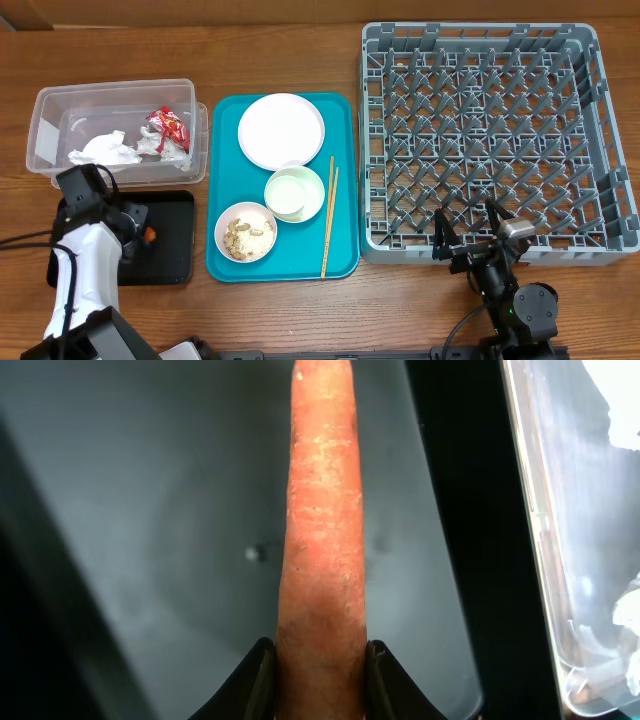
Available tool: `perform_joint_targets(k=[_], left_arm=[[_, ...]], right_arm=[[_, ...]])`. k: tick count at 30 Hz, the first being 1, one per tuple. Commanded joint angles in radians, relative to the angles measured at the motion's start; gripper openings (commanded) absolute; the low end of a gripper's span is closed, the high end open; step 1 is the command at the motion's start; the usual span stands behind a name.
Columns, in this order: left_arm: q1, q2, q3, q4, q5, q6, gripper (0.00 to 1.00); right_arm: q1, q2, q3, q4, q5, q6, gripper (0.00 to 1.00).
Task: Sort waste into correct bins and load items into the dishwasher
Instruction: 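Carry the carrot left and release it onto the black tray, then move the left gripper back over the white bowl of scraps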
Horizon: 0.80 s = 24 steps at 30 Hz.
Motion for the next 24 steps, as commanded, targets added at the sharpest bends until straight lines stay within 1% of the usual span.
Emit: perform_joint_targets(k=[1,2,3,6,8,9,10,13,15,18,24], left_arm=[[0.006,-0.002,-0.053,0.065,0.067,-0.085,0.08],[0.006,-0.002,-0.057,0.082,0.076,-0.085,0.12],[0.006,-0.002,-0.057,0.092,0.088,-0.085,0.19],[0.006,-0.002,-0.056,0.117,0.105,-0.073,0.45],[0.006,-0.002,-0.054,0.122,0.112,-0.06,0.7],[0.006,-0.002,-0.051,0.121,0.113,-0.052,0.79],[0.006,-0.003,-0.048,0.121,0.114,-0.034,0.82],[0.006,-0.003,-0.028,0.112,0.124,0.017,0.87],[0.006,-0.005,0.001,0.088,0.14,0.056,0.87],[0.006,-0.014,0.061,0.021,0.172,0.105,0.84],[0.002,-0.037,0.226,-0.191,0.21,0.206,0.77]], right_arm=[[-0.003,-0.011,-0.01,0.006,-0.006,-0.003,1.0],[-0.003,-0.011,-0.01,0.006,-0.006,-0.003,1.0],[-0.003,-0.011,-0.01,0.006,-0.006,-0.003,1.0],[-0.003,-0.011,-0.01,0.006,-0.006,-0.003,1.0],[-0.003,-0.011,-0.01,0.006,-0.006,-0.003,1.0],[-0.003,-0.011,-0.01,0.006,-0.006,-0.003,1.0],[-0.003,-0.011,-0.01,0.006,-0.006,-0.003,1.0],[-0.003,-0.011,-0.01,0.006,-0.006,-0.003,1.0],[-0.003,-0.011,-0.01,0.006,-0.006,-0.003,1.0],[-0.003,-0.011,-0.01,0.006,-0.006,-0.003,1.0],[-0.003,-0.011,-0.01,0.006,-0.006,-0.003,1.0]])
